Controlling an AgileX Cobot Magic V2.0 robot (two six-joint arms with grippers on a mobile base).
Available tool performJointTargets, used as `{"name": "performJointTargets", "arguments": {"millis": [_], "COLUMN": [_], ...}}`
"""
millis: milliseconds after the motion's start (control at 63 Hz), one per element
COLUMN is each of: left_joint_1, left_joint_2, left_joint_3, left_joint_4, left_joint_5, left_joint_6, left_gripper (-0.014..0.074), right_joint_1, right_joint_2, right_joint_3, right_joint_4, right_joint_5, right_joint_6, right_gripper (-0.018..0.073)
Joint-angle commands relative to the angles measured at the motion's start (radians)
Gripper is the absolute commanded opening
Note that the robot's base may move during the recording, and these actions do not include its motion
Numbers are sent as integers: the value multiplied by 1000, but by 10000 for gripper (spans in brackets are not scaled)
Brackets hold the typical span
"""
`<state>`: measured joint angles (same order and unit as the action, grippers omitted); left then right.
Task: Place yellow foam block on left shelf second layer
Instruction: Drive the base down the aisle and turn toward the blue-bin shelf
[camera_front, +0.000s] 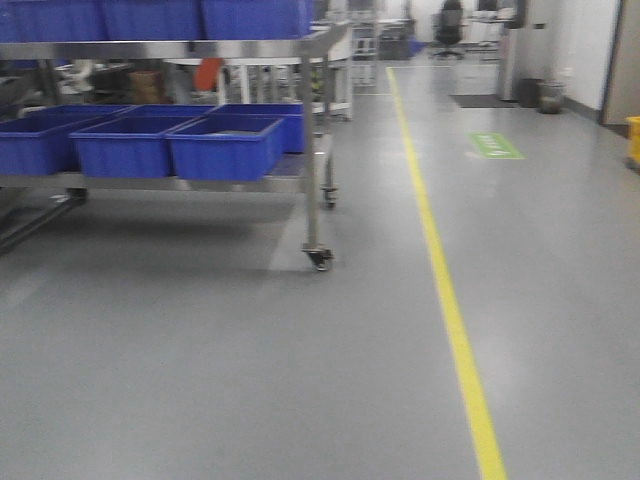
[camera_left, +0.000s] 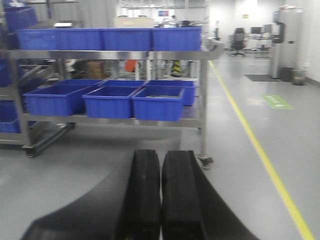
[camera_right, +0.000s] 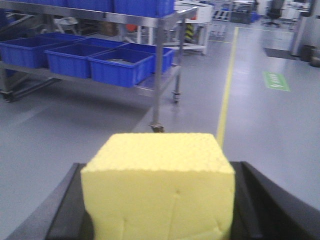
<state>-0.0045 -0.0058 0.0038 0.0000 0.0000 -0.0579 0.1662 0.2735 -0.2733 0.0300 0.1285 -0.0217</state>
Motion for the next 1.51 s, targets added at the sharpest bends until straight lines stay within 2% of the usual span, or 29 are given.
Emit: {"name": "performJointTargets", "arguments": {"millis": [0, 1491], "left_joint_1": [2, 2], "left_joint_2": [-20, -20], "left_joint_3": [25, 25], "left_joint_4": [-6, -6], "left_joint_5": [-80, -80], "left_joint_6": [-3, -3], "left_gripper": [124, 124], "right_joint_1": [-6, -5], "right_joint_2": [10, 10], "right_joint_3": [-26, -26], "right_joint_4": [-6, -6], "right_joint_5": [-91, -91], "right_joint_6": [-8, -8], "right_gripper": [450, 450]}}
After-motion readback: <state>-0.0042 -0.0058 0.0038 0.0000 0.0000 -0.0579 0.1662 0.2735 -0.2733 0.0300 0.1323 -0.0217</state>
